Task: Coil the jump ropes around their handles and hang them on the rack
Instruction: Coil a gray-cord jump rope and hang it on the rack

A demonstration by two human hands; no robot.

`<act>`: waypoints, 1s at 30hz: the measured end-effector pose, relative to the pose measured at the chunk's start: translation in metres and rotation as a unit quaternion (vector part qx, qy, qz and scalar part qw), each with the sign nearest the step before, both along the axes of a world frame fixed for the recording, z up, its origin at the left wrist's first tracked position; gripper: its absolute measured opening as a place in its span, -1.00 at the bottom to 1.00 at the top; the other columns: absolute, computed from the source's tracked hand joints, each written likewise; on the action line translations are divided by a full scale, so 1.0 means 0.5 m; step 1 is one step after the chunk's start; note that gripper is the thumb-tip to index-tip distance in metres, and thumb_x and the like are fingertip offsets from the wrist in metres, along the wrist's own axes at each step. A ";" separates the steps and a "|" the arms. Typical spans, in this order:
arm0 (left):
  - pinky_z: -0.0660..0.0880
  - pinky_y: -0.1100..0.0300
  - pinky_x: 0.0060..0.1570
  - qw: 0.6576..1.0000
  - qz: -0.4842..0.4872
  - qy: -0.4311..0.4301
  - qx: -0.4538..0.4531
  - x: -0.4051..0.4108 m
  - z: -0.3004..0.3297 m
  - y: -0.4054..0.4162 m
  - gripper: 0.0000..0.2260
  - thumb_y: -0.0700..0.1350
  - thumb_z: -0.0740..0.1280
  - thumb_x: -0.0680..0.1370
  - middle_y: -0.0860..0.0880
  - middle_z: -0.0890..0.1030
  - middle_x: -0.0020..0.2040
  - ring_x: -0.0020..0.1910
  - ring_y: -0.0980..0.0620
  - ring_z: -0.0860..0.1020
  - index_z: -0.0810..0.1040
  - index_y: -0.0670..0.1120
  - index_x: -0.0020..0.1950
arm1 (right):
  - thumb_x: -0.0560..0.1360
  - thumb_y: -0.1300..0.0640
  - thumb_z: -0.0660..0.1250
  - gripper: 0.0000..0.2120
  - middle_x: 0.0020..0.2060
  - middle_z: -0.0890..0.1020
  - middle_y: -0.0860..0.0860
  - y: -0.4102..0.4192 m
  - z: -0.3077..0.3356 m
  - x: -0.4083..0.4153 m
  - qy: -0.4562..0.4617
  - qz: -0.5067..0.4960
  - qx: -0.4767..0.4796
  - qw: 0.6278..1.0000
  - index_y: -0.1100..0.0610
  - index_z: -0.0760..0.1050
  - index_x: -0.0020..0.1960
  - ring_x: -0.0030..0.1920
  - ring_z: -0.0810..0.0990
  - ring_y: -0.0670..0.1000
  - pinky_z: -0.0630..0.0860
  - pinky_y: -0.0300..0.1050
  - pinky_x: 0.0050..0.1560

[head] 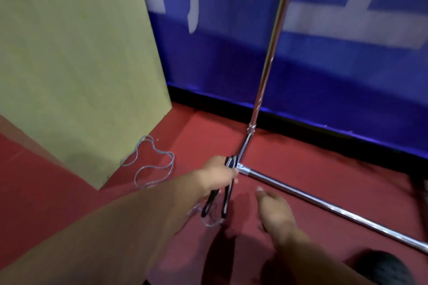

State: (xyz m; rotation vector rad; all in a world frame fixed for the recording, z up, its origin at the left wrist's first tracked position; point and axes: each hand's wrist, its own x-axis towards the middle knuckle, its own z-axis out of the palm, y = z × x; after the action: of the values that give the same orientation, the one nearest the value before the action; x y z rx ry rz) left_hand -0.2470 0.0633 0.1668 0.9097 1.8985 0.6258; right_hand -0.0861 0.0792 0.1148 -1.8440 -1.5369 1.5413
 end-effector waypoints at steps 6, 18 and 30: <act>0.56 0.18 -0.26 0.979 0.072 -0.077 0.176 0.121 0.269 -0.062 -0.92 -0.15 0.34 0.62 -0.16 0.71 0.02 -0.12 -0.09 0.67 0.55 -0.06 -0.08 | 0.65 -0.07 0.16 -0.69 -0.03 0.69 -0.09 -0.054 0.287 0.036 0.219 0.024 -0.019 0.975 0.04 0.64 0.09 0.06 0.61 -0.01 0.44 -0.03 0.28; 0.57 0.17 -0.29 0.865 0.182 -0.343 0.318 0.222 0.469 -0.241 -0.92 -0.18 0.28 0.64 -0.08 0.70 -0.09 -0.19 -0.01 0.66 0.53 -0.11 -0.04 | 0.67 -0.09 0.07 -0.54 -0.52 0.51 -0.02 -0.204 0.494 0.220 0.288 0.135 0.081 0.945 0.22 0.60 -0.01 -0.52 0.47 -0.10 0.40 -0.29 -0.42; 0.62 0.06 -0.08 0.832 0.257 -0.378 0.313 0.154 0.431 -0.284 -0.89 -0.14 0.35 0.61 -0.13 0.71 -0.02 -0.17 0.02 0.72 0.56 -0.16 0.09 | 0.59 0.08 0.31 -0.73 -0.44 0.46 -0.09 -0.198 0.507 0.266 0.170 0.173 0.252 0.937 0.00 0.53 -0.29 -0.40 0.35 -0.11 0.29 -0.28 -0.36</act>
State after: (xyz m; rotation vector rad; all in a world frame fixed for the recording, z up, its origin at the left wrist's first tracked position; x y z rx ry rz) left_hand -0.1699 -0.0790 0.3825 0.3785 1.1756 1.7226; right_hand 0.0467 -0.0198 0.3682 -1.0124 -1.9174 1.3311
